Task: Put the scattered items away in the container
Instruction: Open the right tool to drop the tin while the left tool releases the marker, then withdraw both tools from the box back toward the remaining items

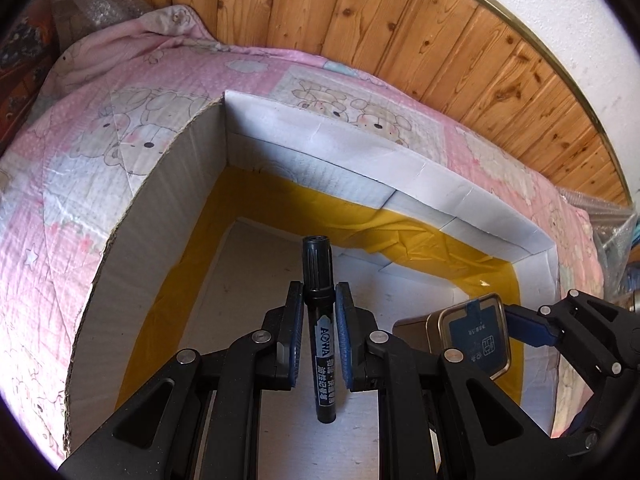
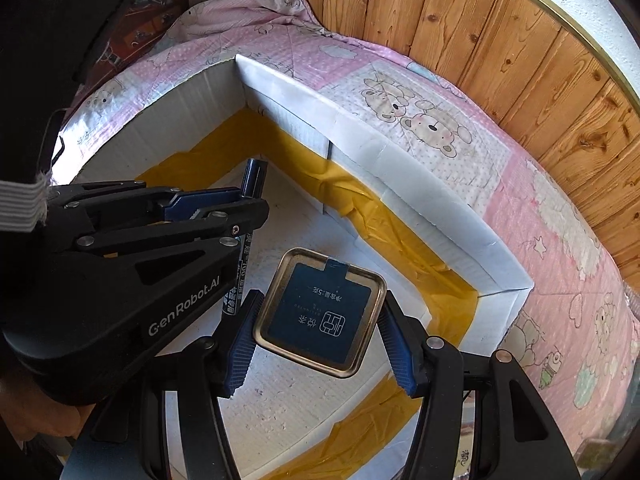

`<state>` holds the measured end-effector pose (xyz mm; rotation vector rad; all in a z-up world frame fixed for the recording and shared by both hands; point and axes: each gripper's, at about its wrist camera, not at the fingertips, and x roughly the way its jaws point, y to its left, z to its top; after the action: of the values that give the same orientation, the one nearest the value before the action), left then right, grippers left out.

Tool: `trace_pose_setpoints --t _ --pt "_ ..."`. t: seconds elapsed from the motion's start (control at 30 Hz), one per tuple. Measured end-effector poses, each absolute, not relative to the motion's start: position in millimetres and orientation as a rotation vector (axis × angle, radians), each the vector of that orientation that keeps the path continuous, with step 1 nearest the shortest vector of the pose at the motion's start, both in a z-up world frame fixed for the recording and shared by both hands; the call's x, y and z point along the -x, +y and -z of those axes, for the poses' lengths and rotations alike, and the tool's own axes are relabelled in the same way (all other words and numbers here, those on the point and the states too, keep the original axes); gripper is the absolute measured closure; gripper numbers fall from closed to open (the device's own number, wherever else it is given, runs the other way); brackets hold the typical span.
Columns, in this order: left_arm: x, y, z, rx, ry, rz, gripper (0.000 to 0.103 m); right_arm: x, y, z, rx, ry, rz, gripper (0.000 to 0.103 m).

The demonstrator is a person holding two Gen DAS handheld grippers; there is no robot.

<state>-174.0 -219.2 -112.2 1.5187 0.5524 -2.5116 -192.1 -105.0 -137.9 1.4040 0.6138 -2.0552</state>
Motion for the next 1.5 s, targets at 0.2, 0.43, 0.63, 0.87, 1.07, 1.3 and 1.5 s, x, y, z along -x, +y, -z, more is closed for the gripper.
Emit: trace_pose_setpoints --t 0.2,0.43,0.63,0.87,1.07,1.3,1.5 --pt "176.1 -220.7 121.2 -1.508 0.641 2.494 0.086 200.1 -110.4 139.8 -1.412 0.703 2.048 0.045" --pt "176.4 -230.3 128.3 -1.486 0.692 2.447 0.086 205.5 -120.2 144.3 -1.409 0.792 2.04 0.045" --pt "171.9 -239.6 127.2 -1.433 0.71 2.405 0.064 208.1 -123.3 147.1 -1.403 0.832 2.051 0.043" --pt "168.6 -237.4 119.8 -1.442 0.71 2.409 0.063 210.6 -111.5 137.4 -1.399 0.776 2.08 0.034" --pt "160.8 -231.9 100.9 -1.422 0.674 2.424 0.062 198.5 -95.3 123.7 -1.403 0.644 2.085 0.034" --pt "141.6 -222.3 74.5 -1.382 0.625 2.456 0.062 163.3 -69.9 93.2 -1.309 0.452 2.115 0.034" --pt "117.4 -207.5 54.8 -1.361 0.551 2.488 0.061 118.1 -35.6 61.1 -1.159 0.257 2.165 0.034"
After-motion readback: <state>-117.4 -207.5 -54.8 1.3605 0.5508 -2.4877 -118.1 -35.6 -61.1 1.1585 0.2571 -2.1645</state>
